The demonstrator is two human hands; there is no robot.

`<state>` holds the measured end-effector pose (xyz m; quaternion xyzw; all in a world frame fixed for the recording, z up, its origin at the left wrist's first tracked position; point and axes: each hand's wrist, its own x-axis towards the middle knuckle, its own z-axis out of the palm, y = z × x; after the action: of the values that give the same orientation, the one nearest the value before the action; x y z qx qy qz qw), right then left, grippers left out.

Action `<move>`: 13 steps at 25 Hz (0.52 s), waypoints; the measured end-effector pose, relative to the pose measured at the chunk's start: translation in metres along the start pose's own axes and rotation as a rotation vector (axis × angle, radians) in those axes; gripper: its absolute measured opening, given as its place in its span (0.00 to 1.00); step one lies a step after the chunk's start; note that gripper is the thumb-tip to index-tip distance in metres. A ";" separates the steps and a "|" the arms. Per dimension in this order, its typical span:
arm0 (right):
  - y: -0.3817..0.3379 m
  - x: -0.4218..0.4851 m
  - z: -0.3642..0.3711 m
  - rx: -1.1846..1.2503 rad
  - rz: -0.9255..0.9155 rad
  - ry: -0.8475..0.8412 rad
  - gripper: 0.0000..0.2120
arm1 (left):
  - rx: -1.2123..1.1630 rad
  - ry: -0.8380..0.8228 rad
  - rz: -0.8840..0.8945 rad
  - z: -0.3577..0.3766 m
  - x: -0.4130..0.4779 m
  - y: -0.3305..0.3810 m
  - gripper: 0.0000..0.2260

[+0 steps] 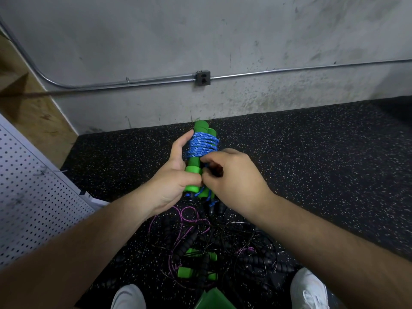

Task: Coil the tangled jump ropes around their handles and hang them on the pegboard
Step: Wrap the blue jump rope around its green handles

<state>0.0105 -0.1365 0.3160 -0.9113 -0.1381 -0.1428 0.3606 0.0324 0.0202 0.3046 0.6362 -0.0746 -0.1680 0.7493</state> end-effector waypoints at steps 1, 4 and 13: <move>-0.001 0.002 0.000 -0.015 -0.005 -0.014 0.11 | -0.005 -0.001 -0.005 0.000 0.000 0.000 0.50; -0.002 0.005 -0.001 -0.048 -0.017 -0.052 0.07 | -0.003 -0.006 -0.011 -0.001 -0.001 0.000 0.50; -0.001 0.006 -0.001 -0.140 0.003 -0.104 0.08 | -0.007 -0.022 -0.014 -0.001 0.006 0.001 0.49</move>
<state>0.0157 -0.1354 0.3201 -0.9406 -0.1451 -0.1042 0.2886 0.0387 0.0195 0.3050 0.6323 -0.0777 -0.1806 0.7494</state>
